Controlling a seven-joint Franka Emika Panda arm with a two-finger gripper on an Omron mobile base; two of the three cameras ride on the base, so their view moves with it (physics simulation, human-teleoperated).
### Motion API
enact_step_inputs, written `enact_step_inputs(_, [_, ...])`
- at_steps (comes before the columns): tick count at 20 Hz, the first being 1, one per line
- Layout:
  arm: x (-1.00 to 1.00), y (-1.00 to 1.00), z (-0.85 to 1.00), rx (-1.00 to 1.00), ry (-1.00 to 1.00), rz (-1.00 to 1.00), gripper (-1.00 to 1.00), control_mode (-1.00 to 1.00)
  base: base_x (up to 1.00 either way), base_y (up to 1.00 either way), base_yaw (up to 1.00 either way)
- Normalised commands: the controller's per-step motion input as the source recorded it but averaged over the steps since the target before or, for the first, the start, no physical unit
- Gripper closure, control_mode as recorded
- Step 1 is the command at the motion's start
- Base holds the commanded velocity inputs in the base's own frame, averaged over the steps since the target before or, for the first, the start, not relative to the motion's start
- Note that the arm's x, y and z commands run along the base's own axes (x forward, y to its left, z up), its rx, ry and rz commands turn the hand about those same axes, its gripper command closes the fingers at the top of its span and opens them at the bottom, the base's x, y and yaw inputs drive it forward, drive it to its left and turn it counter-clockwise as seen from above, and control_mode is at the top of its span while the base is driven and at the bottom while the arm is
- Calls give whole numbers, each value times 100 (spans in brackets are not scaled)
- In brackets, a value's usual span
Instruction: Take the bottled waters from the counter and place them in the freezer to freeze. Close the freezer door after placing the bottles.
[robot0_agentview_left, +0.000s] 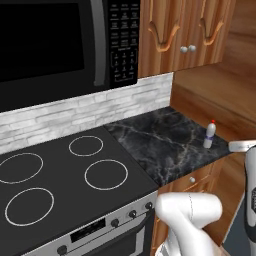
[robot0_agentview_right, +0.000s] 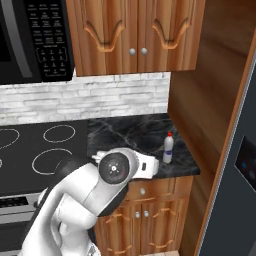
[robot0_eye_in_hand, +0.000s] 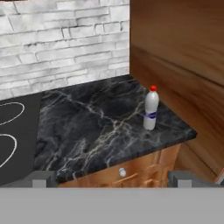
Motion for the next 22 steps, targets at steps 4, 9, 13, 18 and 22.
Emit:
enact_step_inputs(4, [53, -37, -70, -11, -31, -4, -100, -100, 0, 0, 0])
enact_step_inputs(9, [10, -29, -33, -3, -21, -1, -100, -100, 0, 0, 0])
enact_step_inputs(13, [1, -8, -16, 0, -27, 2, -100, -100, 0, 0, 0])
enact_step_inputs(18, [15, 0, -19, 0, -24, 10, -100, -100, 0, 0, 0])
enact_step_inputs(22, [38, -11, -28, 0, -11, 8, -100, -100, 0, 0, 0])
